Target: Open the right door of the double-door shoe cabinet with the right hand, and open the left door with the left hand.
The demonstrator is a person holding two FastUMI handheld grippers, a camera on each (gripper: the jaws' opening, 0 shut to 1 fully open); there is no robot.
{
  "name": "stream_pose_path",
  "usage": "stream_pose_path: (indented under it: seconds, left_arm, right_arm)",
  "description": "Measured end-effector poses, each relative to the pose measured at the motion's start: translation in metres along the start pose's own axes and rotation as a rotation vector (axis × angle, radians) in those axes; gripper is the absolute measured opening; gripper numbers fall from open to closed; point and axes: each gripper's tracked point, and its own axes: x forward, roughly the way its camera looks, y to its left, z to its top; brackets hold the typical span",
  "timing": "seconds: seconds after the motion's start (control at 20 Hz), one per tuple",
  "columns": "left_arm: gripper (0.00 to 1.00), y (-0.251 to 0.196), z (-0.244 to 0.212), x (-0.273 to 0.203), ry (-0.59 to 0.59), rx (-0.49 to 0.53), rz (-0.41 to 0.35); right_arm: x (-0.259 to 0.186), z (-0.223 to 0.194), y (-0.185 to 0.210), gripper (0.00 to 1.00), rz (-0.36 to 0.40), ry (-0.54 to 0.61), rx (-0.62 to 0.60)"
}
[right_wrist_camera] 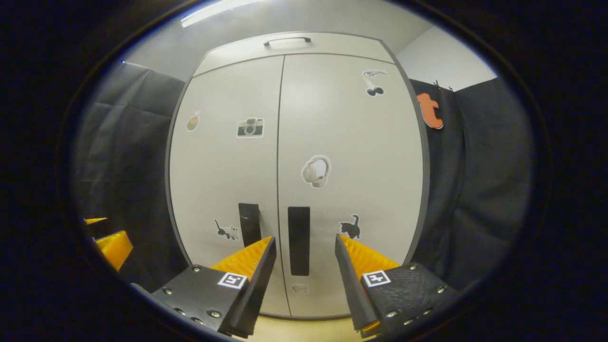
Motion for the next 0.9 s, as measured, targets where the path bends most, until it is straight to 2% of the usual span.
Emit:
stream_pose_path:
  seconds: [0.1, 0.15, 0.3, 0.35, 0.4, 0.45, 0.55, 0.6, 0.7, 0.9]
  left_arm:
    - [0.92, 0.010, -0.001, 0.002, 0.004, 0.003, 0.033]
    - [0.96, 0.014, -0.002, 0.004, 0.005, 0.003, 0.048]
    - [0.96, 0.024, -0.005, 0.006, 0.014, -0.001, 0.079]
    - [0.93, 0.027, -0.007, 0.008, 0.019, -0.001, 0.087]
    - [0.96, 0.030, -0.008, 0.009, 0.024, 0.000, 0.095]
    - [0.99, 0.032, -0.010, 0.010, 0.028, 0.002, 0.103]
    - [0.96, 0.036, -0.011, 0.011, 0.034, 0.006, 0.116]
    - [0.96, 0.038, -0.011, 0.012, 0.036, 0.007, 0.122]
    - [0.96, 0.043, -0.012, 0.012, 0.037, 0.007, 0.135]
    - [0.96, 0.056, -0.015, 0.009, 0.045, 0.003, 0.163]
  right_arm:
    - [0.011, -0.005, 0.005, 0.74, 0.006, 0.006, -0.009]
    - [0.017, -0.006, 0.006, 0.74, 0.002, 0.007, -0.016]
    - [0.030, -0.013, 0.008, 0.74, -0.001, 0.020, -0.021]
    - [0.034, -0.015, 0.009, 0.74, 0.000, 0.024, -0.021]
    - [0.039, -0.017, 0.008, 0.74, -0.007, 0.027, -0.020]
    - [0.042, -0.019, 0.009, 0.60, -0.008, 0.032, -0.016]
    - [0.048, -0.020, 0.009, 0.63, -0.010, 0.039, -0.010]
    - [0.054, -0.022, 0.006, 0.60, -0.025, 0.039, -0.007]
    - [0.057, -0.023, 0.007, 0.43, -0.032, 0.037, -0.002]
    - [0.062, -0.027, 0.008, 0.43, -0.045, 0.041, -0.028]
